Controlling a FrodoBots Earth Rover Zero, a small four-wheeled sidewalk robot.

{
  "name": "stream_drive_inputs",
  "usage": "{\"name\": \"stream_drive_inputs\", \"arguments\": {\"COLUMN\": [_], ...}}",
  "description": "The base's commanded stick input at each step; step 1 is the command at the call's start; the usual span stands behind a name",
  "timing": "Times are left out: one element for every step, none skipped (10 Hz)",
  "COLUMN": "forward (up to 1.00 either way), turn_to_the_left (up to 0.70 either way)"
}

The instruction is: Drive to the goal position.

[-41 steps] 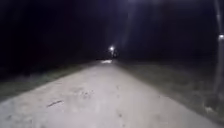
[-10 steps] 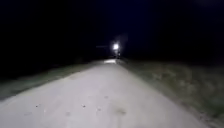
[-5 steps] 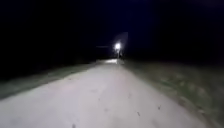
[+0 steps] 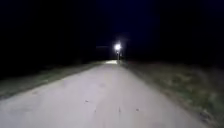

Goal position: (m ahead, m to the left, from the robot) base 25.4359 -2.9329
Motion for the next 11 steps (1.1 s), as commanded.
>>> {"name": "stream_drive_inputs", "arguments": {"forward": [1.00,1.00,1.00,1.00,1.00,1.00,1.00,1.00,1.00,1.00,1.00], "turn_to_the_left": [0.00,0.00,0.00,0.00,0.00,0.00,0.00,0.00,0.00,0.00,0.00]}}
